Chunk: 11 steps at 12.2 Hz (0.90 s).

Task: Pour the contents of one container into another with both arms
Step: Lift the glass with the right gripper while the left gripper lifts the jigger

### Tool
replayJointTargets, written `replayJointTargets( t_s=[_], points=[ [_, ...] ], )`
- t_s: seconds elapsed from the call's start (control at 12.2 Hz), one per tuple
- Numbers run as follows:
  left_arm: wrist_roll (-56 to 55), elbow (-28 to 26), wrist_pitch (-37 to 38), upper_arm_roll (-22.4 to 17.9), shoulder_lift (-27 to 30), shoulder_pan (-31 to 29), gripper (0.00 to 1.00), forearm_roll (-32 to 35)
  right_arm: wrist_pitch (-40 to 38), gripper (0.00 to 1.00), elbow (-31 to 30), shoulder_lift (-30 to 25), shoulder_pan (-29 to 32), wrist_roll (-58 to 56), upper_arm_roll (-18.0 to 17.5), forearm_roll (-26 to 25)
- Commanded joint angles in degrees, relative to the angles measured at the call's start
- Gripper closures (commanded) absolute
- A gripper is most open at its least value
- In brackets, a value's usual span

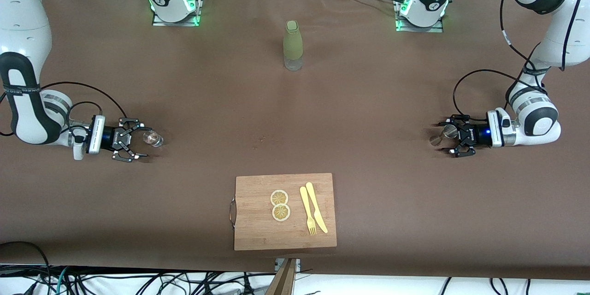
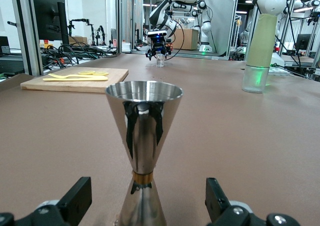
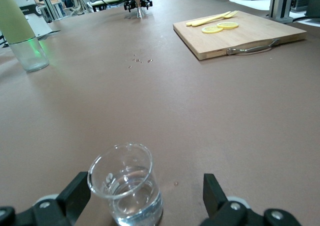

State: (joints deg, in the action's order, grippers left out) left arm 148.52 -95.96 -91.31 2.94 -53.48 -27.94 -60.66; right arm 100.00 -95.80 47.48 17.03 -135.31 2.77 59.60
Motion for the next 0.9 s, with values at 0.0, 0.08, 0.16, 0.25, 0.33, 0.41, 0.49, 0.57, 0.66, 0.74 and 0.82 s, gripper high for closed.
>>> replayJointTargets(
  t_s=[0.0,0.08,0.16,0.25,0.33,0.41,0.49,0.57,0.66,0.74,0.82],
  points=[
    [3.17,-0.72,0.61,-0.57,-0.22,1.39,0.0,-3.15,-0.68,0.0,1.32,1.38,-0.06,-1.01,-0.05,0.51],
    [3.18,-0.98,0.61,-0.48,-0.22,1.75,0.0,-3.5,-0.68,0.0,1.32,1.73,-0.06,-1.88,-0.05,0.6],
    [3.18,-1.07,0.52,-0.48,-0.22,2.01,0.0,-4.11,-0.6,0.01,1.32,1.82,-0.06,-2.15,-0.05,0.6],
    [3.7,-1.16,0.52,-0.48,-0.22,2.36,0.01,-4.29,-0.68,0.01,1.23,2.08,-0.24,-2.15,-0.05,0.51],
    [4.31,-1.16,0.43,-0.57,-0.22,2.54,0.01,-4.82,-0.68,0.01,1.23,2.09,-0.5,-2.15,-0.05,0.6],
    [4.41,-1.25,0.43,-0.57,-0.31,2.8,0.01,-5.0,-0.68,0.02,1.23,2.17,-0.59,-2.15,-0.05,0.51],
    [4.41,-1.25,0.34,-0.57,-0.31,2.8,0.02,-5.17,-0.68,0.03,1.23,2.09,-0.77,-2.15,-0.05,0.51],
    [4.41,-1.25,0.34,-0.48,-0.4,2.8,0.04,-5.43,-0.68,0.09,1.32,2.09,-0.86,-2.15,-0.05,0.51],
    [4.49,-1.25,0.34,-0.48,-0.49,2.89,0.08,-5.44,-0.68,0.11,1.32,2.09,-0.94,-2.15,-0.05,0.51],
    [4.93,-1.25,0.34,-0.48,-0.49,3.07,0.13,-5.52,-0.68,0.13,1.32,2.09,-0.94,-2.5,-0.05,0.51],
    [5.37,-1.25,0.34,-0.57,-0.57,3.07,0.18,-6.13,-0.68,0.18,1.4,2.09,-1.2,-3.72,-0.05,0.69]
  ],
)
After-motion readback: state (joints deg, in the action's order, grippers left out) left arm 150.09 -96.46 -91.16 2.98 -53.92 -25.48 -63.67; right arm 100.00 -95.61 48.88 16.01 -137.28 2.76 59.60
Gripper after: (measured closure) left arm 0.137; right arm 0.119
